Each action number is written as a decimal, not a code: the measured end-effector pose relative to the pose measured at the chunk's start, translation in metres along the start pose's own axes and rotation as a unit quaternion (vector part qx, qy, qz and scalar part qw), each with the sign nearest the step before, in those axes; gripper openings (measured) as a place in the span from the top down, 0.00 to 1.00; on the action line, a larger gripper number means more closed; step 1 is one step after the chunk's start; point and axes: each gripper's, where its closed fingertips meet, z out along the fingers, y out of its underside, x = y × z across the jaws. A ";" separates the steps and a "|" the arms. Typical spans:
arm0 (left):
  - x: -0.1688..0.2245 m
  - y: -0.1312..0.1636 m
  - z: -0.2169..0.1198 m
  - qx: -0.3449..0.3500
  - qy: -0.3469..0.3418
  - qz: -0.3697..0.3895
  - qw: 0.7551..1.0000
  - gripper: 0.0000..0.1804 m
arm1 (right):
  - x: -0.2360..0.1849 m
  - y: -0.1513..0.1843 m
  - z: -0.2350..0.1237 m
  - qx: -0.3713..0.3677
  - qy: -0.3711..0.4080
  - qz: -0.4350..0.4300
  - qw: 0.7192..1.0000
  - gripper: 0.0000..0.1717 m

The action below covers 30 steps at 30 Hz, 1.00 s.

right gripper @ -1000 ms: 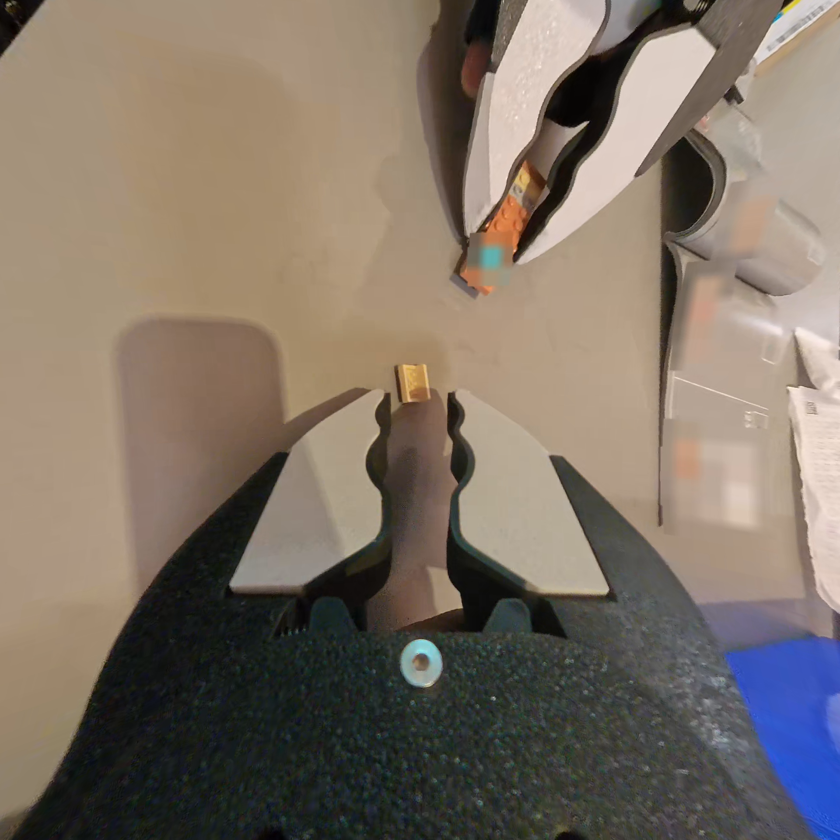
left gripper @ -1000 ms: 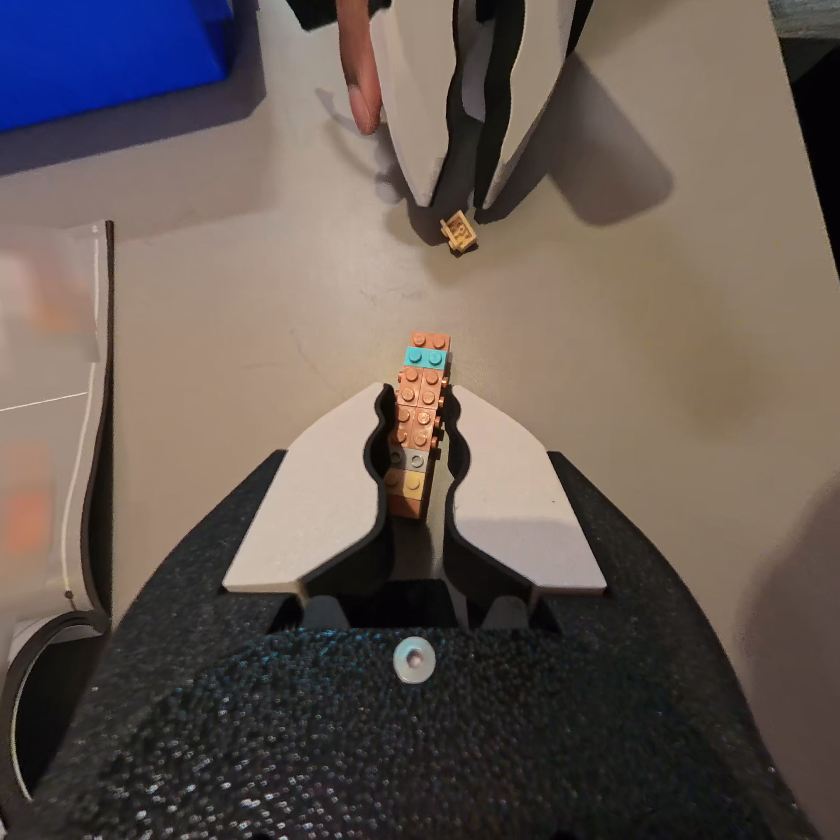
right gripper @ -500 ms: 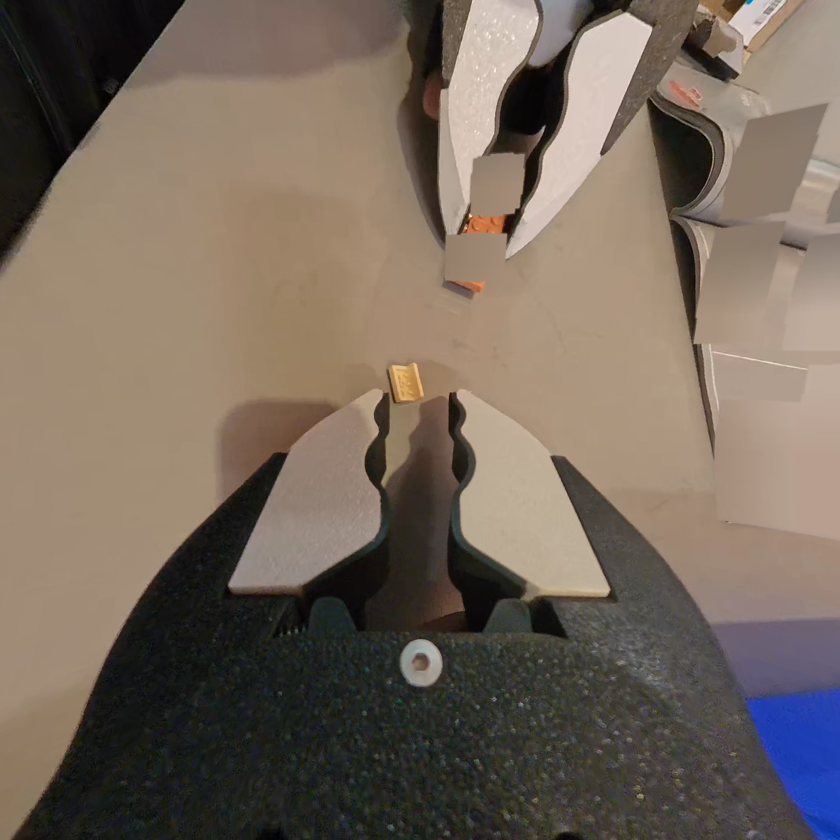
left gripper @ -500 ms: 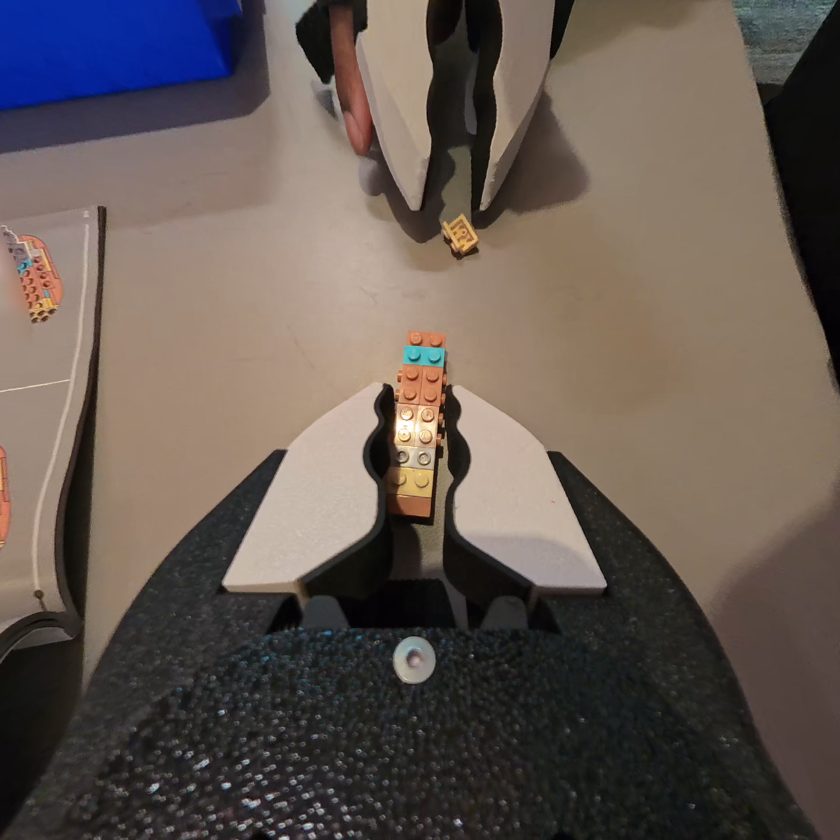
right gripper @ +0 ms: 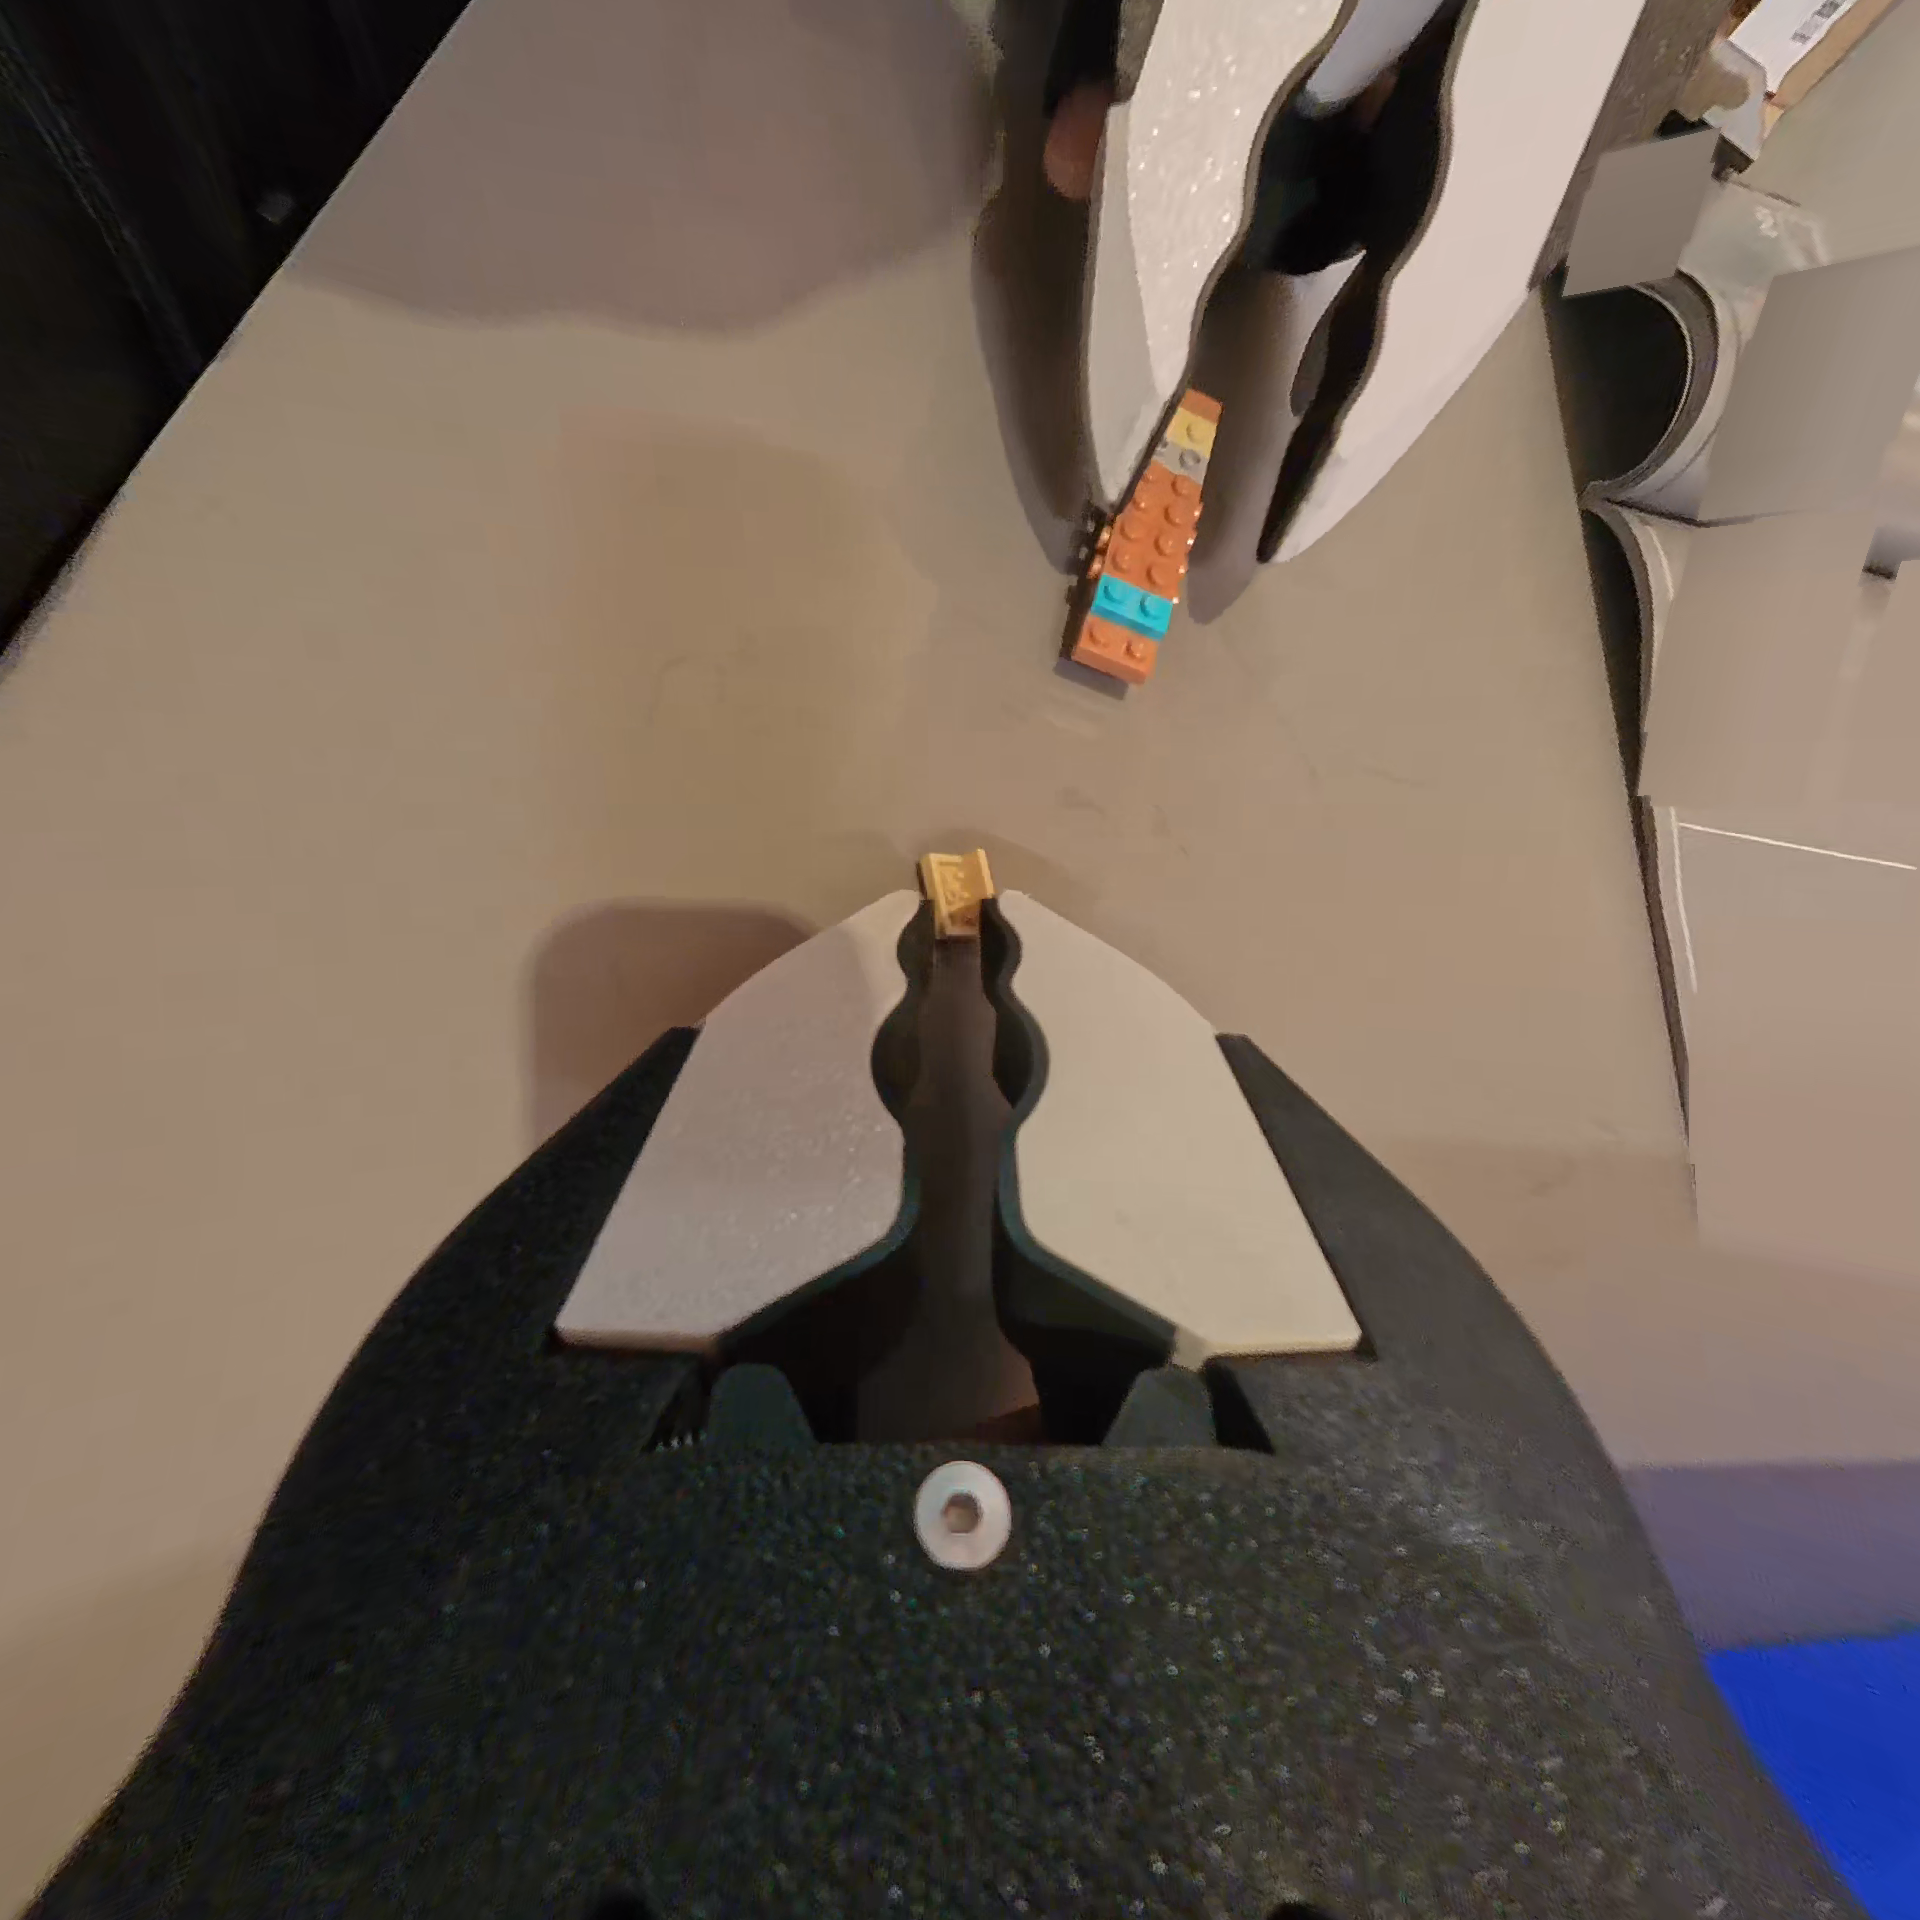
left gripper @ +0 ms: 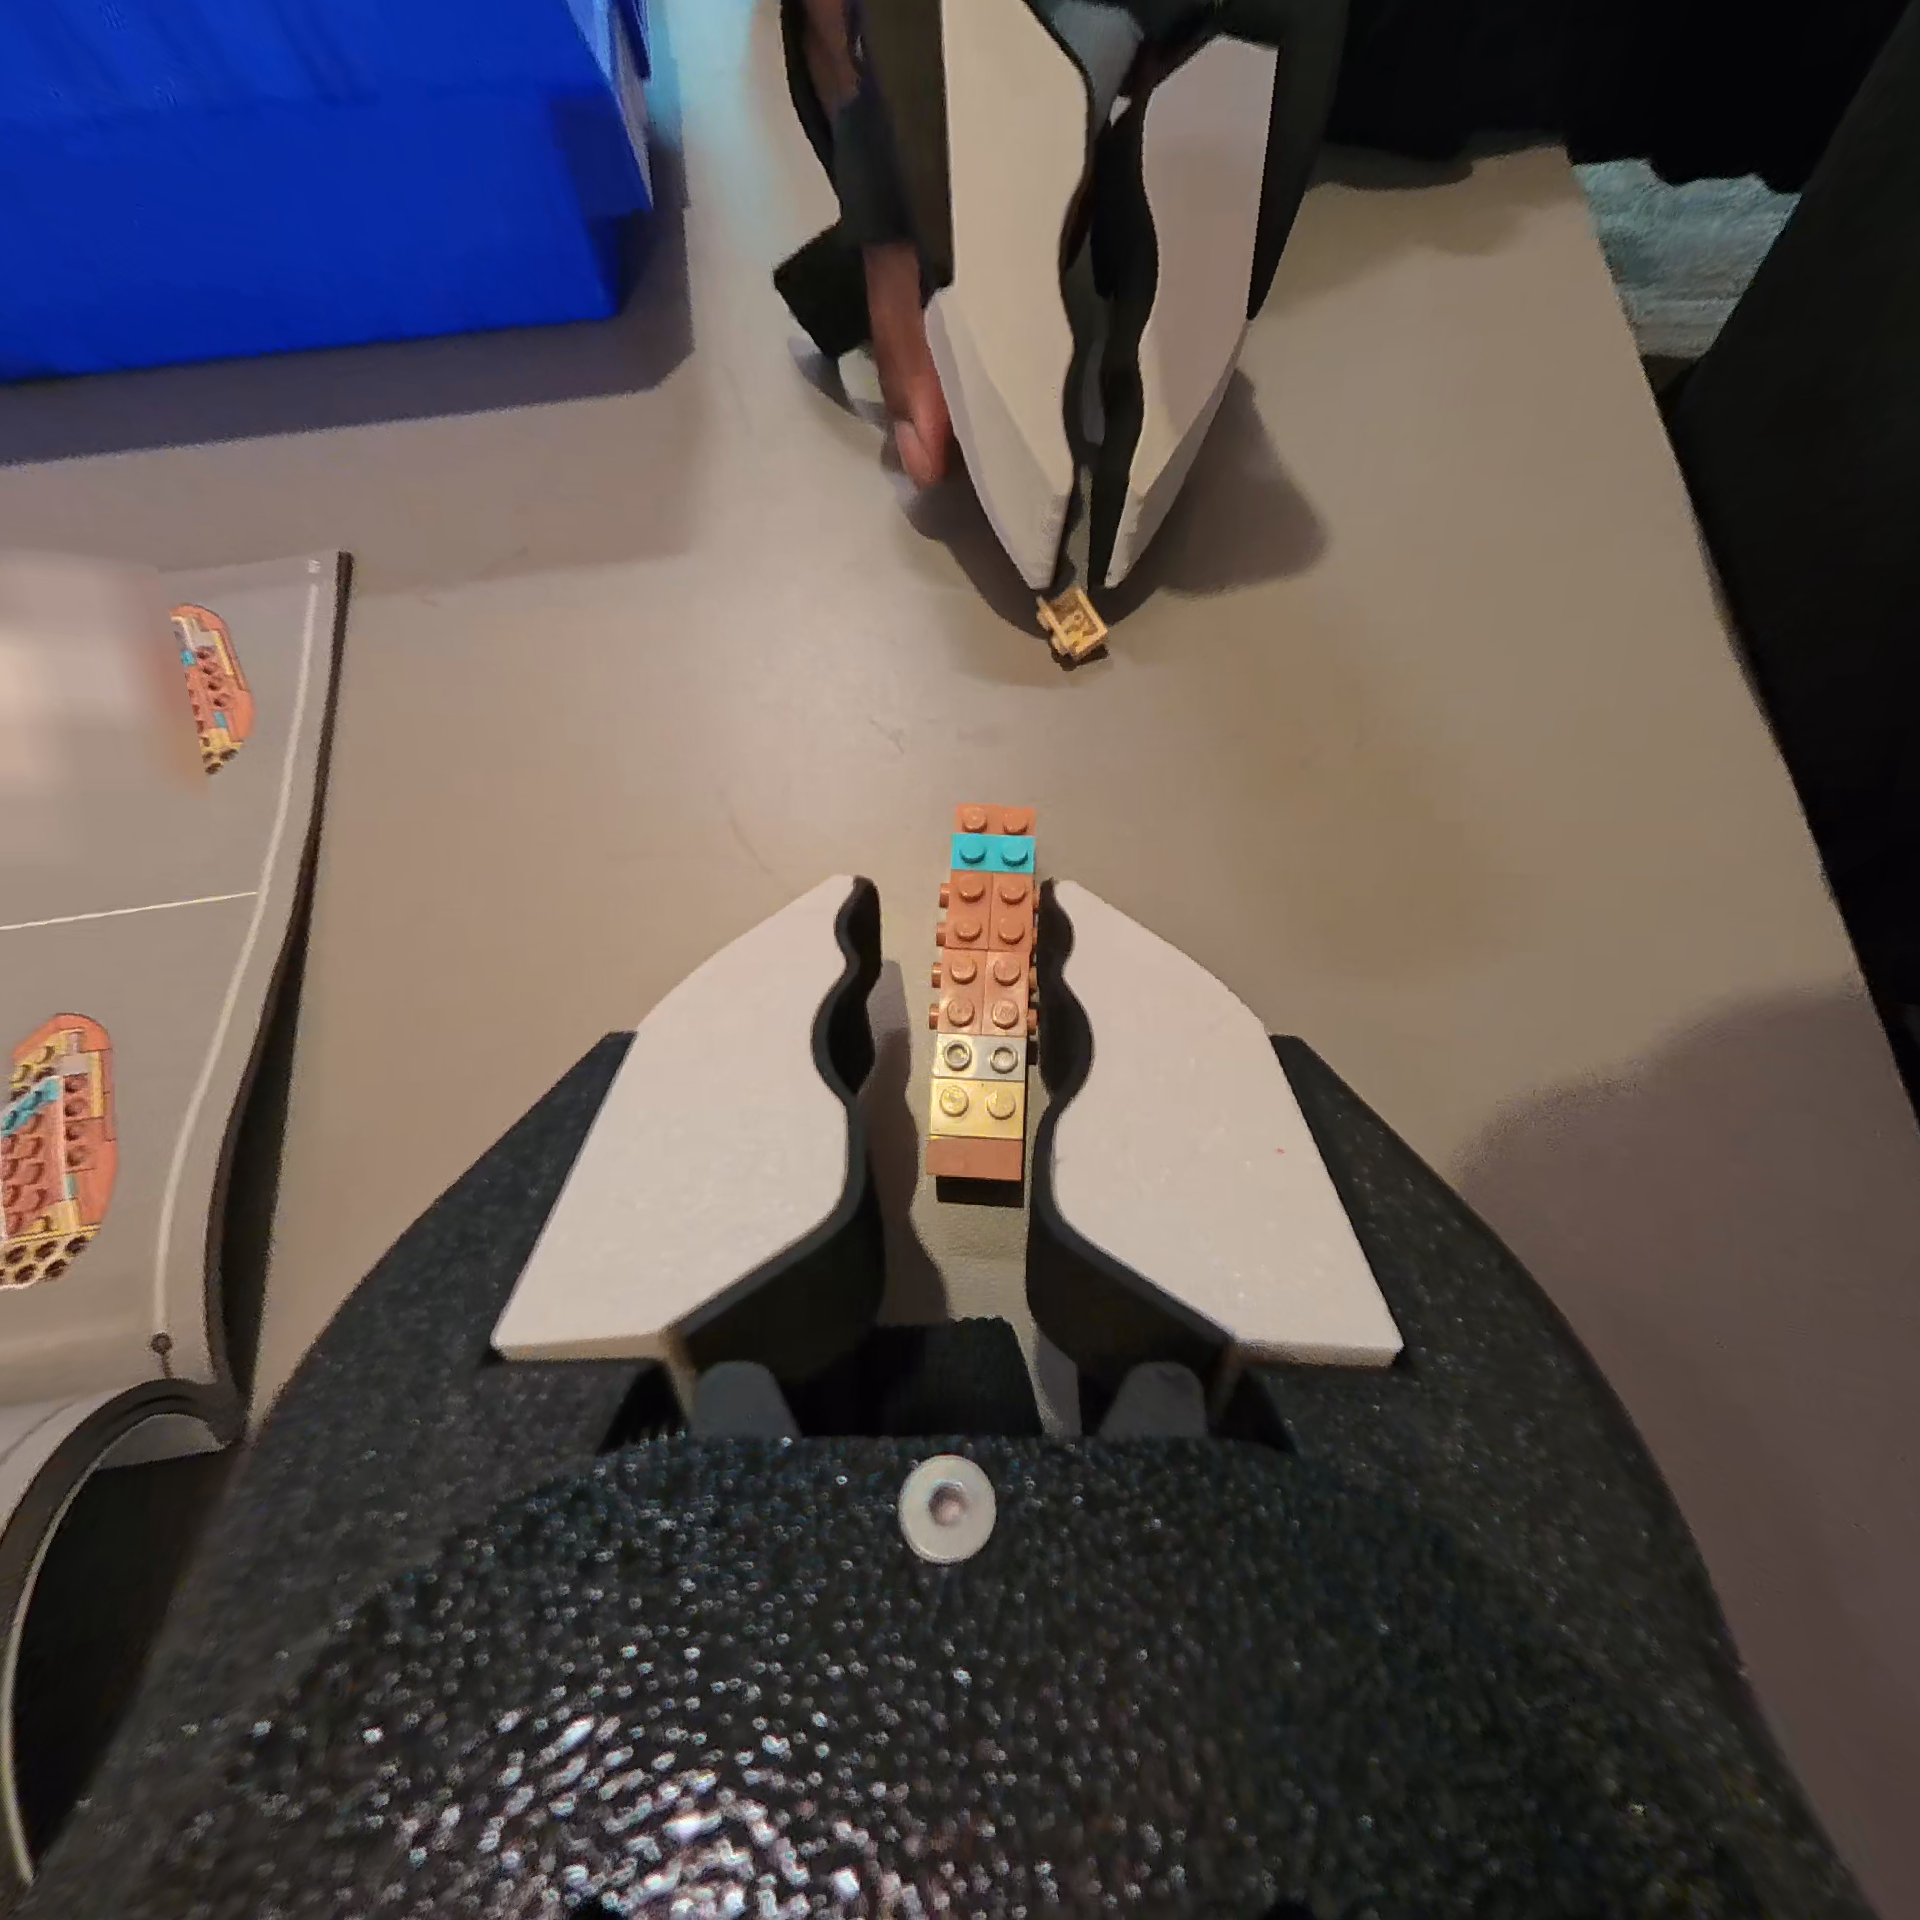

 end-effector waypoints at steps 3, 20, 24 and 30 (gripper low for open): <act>-0.001 -0.005 -0.002 0.012 -0.004 0.002 1.000 0.84 | -0.001 -0.001 0.002 -0.003 0.004 -0.006 1.000 0.98; 0.000 -0.015 -0.007 0.024 -0.024 0.029 0.999 0.84 | 0.008 -0.006 0.000 0.021 0.021 0.027 0.999 0.85; 0.000 -0.014 -0.005 0.021 -0.026 0.031 0.999 0.84 | 0.012 -0.006 0.000 0.023 0.028 0.043 0.998 0.87; 0.000 -0.011 -0.003 0.017 -0.025 0.031 0.999 0.84 | 0.009 -0.003 0.005 -0.001 0.028 0.031 0.999 0.93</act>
